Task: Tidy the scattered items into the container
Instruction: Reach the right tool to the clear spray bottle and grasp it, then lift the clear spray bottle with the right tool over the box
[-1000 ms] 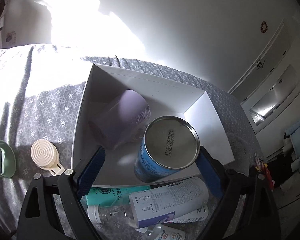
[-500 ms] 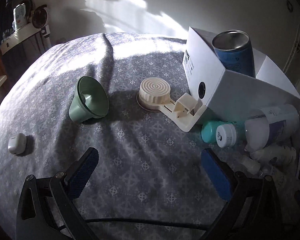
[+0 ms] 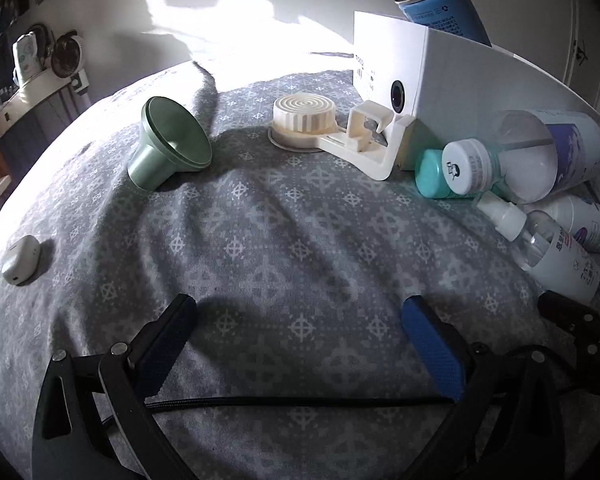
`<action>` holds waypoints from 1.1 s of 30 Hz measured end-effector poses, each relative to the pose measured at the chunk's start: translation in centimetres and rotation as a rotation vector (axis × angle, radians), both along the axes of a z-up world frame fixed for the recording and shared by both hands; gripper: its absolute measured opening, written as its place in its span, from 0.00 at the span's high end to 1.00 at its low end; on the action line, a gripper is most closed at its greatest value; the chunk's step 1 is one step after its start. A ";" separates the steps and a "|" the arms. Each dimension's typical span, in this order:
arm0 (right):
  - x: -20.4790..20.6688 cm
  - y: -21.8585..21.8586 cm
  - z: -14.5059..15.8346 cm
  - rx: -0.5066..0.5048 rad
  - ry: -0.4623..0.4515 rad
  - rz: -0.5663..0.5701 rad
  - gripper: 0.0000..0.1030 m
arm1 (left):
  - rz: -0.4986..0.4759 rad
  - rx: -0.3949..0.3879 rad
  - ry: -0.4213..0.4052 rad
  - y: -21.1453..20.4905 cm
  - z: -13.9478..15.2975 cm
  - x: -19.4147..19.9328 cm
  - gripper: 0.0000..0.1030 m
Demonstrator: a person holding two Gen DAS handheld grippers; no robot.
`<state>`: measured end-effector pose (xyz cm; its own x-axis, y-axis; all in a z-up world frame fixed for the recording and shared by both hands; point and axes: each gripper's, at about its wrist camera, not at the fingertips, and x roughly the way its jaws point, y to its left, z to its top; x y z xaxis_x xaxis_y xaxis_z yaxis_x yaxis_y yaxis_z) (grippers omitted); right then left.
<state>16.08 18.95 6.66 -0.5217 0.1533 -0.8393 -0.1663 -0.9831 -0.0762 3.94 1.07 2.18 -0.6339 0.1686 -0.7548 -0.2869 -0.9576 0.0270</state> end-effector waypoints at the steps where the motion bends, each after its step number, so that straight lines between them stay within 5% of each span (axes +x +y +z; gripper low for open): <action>1: 0.3 -0.2 0.2 -0.013 -0.002 0.017 0.50 | 0.000 0.001 0.000 0.0 -0.1 0.0 0.00; 4: 1.6 -0.9 0.9 -0.006 0.001 0.053 0.59 | -0.001 0.002 0.000 0.0 -0.2 0.1 0.00; 17: 7.3 0.6 10.2 0.050 0.260 0.006 0.68 | -0.002 -0.004 0.002 0.0 -0.1 0.5 0.00; 19: 7.6 1.3 11.4 0.031 0.289 -0.013 0.98 | -0.002 -0.004 0.003 -0.1 -0.1 0.5 0.00; 25: 7.4 2.8 11.1 0.021 0.264 -0.050 0.98 | -0.002 -0.004 0.002 0.0 -0.2 0.5 0.00; 29: 8.8 4.1 8.8 -0.094 0.219 -0.092 0.97 | -0.002 -0.004 0.002 0.0 -0.2 0.5 0.00; 32: 10.1 4.9 6.7 -0.159 0.157 -0.148 0.73 | -0.002 -0.004 0.002 0.0 -0.2 0.5 0.00; 33: 10.6 5.2 5.9 -0.184 0.141 -0.165 0.51 | -0.002 -0.004 0.002 0.0 -0.2 0.5 0.00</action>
